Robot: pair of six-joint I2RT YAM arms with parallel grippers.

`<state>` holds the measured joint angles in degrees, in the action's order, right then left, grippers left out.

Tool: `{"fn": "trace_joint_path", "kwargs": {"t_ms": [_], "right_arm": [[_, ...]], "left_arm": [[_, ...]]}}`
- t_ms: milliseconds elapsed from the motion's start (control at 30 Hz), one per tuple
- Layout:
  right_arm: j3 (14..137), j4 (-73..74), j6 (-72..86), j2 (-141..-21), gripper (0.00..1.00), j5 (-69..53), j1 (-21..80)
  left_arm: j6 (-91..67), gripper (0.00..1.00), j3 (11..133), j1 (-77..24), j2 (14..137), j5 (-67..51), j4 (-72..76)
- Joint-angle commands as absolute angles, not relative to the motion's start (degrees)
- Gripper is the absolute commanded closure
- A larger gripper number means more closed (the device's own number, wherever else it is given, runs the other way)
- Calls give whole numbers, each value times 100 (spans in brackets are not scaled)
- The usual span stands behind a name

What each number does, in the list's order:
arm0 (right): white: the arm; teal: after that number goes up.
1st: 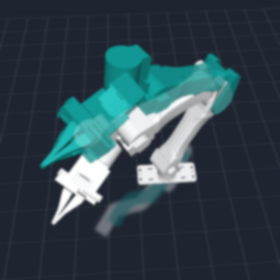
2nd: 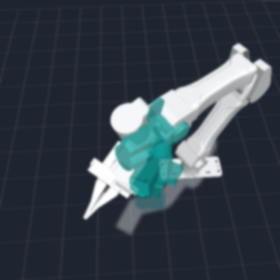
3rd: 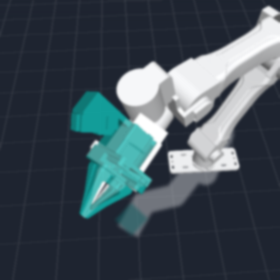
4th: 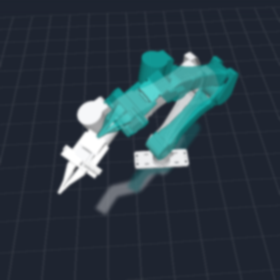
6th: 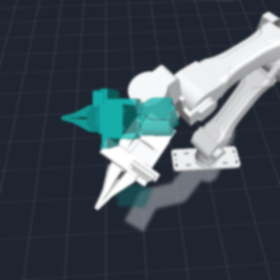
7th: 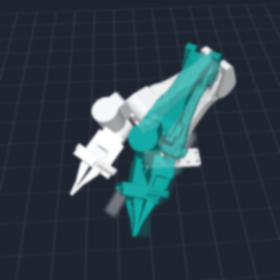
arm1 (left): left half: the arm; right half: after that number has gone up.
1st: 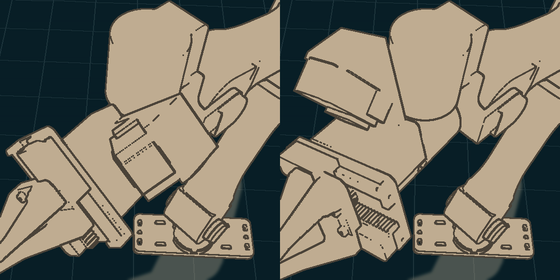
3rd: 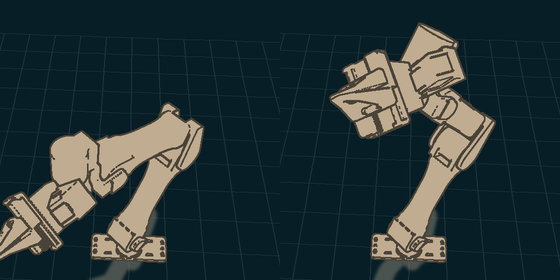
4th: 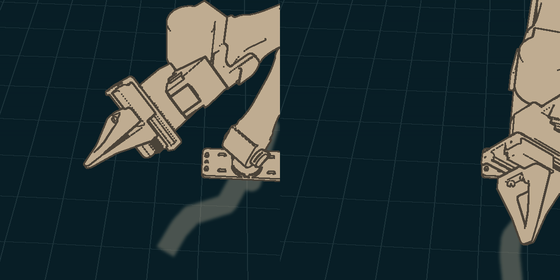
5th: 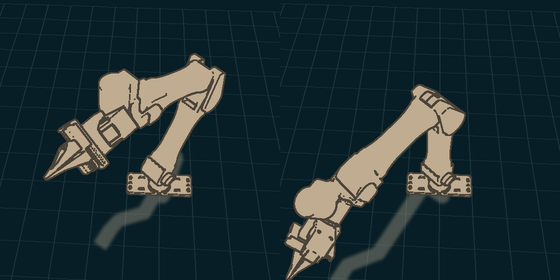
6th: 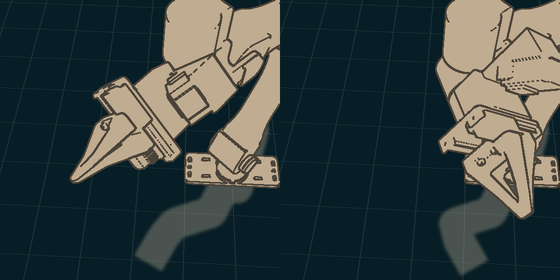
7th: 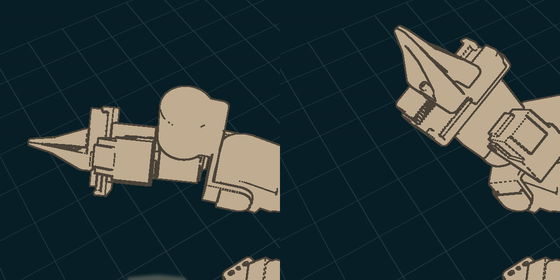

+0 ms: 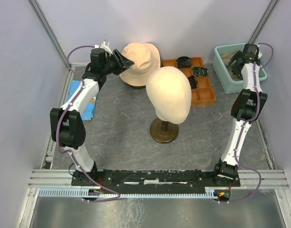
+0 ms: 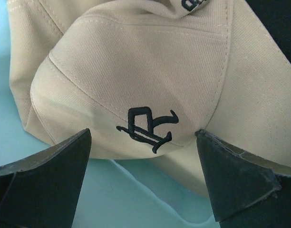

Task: Stack the hats
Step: Pick up the hat from the bin.

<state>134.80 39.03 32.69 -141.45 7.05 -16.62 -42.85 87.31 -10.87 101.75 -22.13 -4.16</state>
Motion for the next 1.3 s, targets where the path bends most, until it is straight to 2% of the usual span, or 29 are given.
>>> {"fn": "trace_joint_path", "kwargs": {"t_ms": [0,133,300,433,533,600,667,733,767,967,1000,1267], "right_arm": [[14182,3414,3035,-14643,1,709,-1668],[14823,3696,2871,-15203,1,691,-1666],[14793,3737,2906,-15354,2,537,-1676],[14833,3938,3078,-15474,16,120,-1667],[14720,4044,3198,-15474,33,-271,-1638],[14596,4077,3267,-15437,54,-470,-1593],[14405,4020,3336,-15343,68,-680,-1547],[14221,3928,3405,-15223,96,-889,-1490],[14137,3881,3431,-15144,100,-999,-1451],[13503,3188,3490,-14194,100,-1452,-1191],[13640,3063,3627,-13825,100,-1606,-1192],[14619,3037,3968,-13060,100,-1618,-1207]], "left_arm": [[-3981,47,9044,-1117,10241,-2329,-163],[-4029,47,9132,-1129,10366,-2334,-122],[-4067,49,9324,-1143,10555,-2338,-110],[-4069,49,9407,-1148,10632,-2329,-109],[-4024,50,9420,-1150,10631,-2305,-127],[-3989,50,9423,-1145,10620,-2290,-144],[-3949,51,9419,-1143,10604,-2277,-155],[-3922,51,9416,-1134,10598,-2275,-157],[-3903,51,9421,-1136,10593,-2276,-158],[-3782,51,9262,-1107,10424,-2195,-131],[-3804,51,8942,-1030,10160,-2126,48],[-3830,51,7982,-765,9408,-2029,402]]}}
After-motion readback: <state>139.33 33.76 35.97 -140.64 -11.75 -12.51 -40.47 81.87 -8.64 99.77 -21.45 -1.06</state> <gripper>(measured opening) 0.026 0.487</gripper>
